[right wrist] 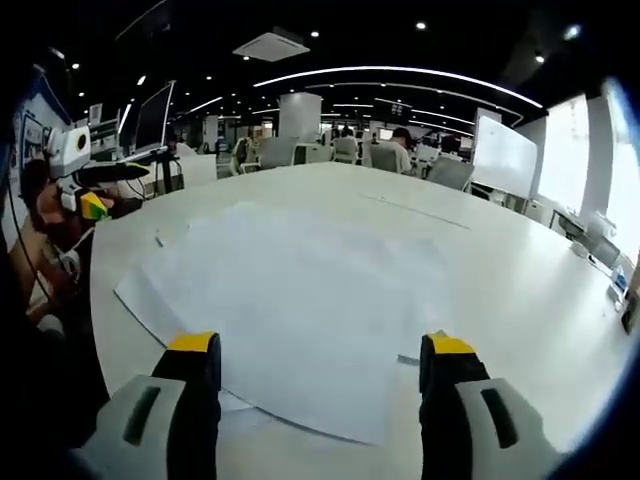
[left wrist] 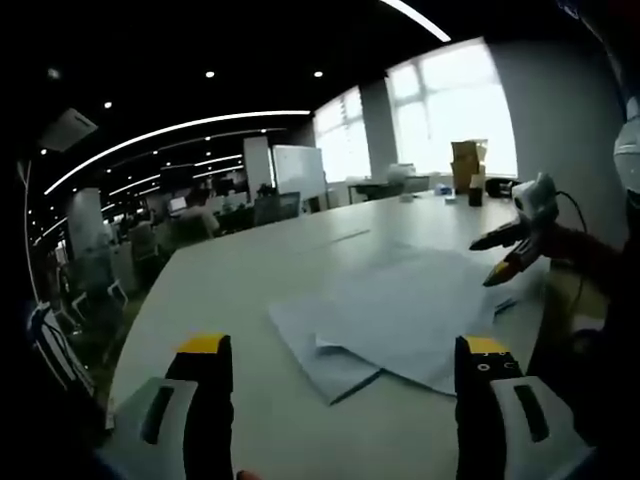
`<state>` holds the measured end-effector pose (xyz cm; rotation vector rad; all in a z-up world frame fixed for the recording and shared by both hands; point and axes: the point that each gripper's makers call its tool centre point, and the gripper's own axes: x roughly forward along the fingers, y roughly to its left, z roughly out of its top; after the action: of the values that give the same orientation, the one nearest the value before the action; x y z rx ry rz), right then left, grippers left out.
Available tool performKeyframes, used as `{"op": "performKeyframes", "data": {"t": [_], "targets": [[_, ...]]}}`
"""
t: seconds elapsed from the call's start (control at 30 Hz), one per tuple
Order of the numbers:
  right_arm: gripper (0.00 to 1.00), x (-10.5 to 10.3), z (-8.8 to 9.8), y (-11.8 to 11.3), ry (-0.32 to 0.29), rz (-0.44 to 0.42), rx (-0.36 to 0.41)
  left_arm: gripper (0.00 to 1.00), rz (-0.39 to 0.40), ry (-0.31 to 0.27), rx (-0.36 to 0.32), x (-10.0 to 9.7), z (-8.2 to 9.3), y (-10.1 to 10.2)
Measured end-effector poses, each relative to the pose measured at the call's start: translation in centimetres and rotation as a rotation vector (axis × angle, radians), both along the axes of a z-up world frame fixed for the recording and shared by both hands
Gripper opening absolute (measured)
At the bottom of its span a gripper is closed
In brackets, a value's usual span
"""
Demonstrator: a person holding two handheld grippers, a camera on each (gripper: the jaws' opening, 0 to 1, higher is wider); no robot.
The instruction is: Organize the stack of printing papers by aligning and flattening the scattered papers on the table
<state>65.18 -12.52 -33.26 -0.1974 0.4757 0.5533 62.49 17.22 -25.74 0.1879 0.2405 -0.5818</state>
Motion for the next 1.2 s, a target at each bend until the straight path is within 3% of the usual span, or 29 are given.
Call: {"op": "performKeyframes", "data": {"t": [1.2], "targets": [[0.75,0.57,-0.9,-0.51,0.009,-0.018,0.002,0.94,0.009,-0.001,0.007,-0.23,0.09,-0.03]]}}
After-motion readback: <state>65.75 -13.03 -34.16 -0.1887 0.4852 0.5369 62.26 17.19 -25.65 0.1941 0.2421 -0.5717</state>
